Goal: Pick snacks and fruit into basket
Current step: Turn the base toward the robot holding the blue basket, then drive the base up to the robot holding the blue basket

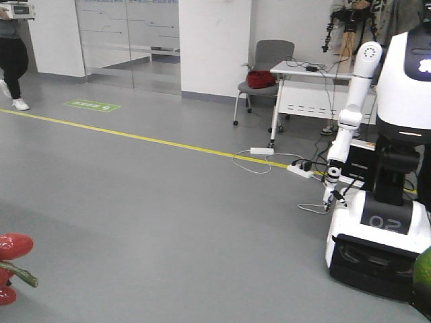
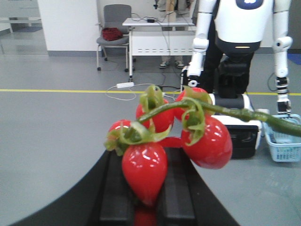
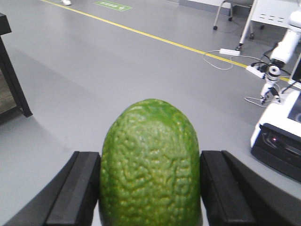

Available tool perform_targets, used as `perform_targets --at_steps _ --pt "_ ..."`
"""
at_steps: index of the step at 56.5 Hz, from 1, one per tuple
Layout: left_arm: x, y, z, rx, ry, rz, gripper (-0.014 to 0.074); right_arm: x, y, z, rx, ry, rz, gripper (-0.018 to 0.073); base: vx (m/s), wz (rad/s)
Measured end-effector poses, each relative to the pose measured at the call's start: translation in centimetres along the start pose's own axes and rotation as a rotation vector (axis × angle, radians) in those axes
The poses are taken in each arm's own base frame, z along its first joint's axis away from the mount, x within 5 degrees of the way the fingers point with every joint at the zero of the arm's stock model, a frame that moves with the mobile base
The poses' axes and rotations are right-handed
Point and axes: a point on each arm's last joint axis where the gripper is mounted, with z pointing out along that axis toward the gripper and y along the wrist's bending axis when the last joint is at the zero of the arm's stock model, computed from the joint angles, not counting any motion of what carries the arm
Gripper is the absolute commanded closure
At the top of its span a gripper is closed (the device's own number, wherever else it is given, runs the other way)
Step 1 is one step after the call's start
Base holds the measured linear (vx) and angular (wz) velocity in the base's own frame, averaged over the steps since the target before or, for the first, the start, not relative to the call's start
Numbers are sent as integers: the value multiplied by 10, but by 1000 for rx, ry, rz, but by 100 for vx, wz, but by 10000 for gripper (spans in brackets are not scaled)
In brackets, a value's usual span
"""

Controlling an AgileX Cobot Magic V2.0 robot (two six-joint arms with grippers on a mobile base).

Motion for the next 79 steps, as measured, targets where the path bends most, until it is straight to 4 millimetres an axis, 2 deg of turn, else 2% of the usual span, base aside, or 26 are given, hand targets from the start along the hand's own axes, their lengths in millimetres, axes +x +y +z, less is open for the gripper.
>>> perform_targets --at_steps 43,79 --pt "0 0 0 0 1 0 594 0 0 0 0 1 0 568 -13 -35" --pt "0 0 0 0 1 0 594 0 0 0 0 1 0 568 7 -44"
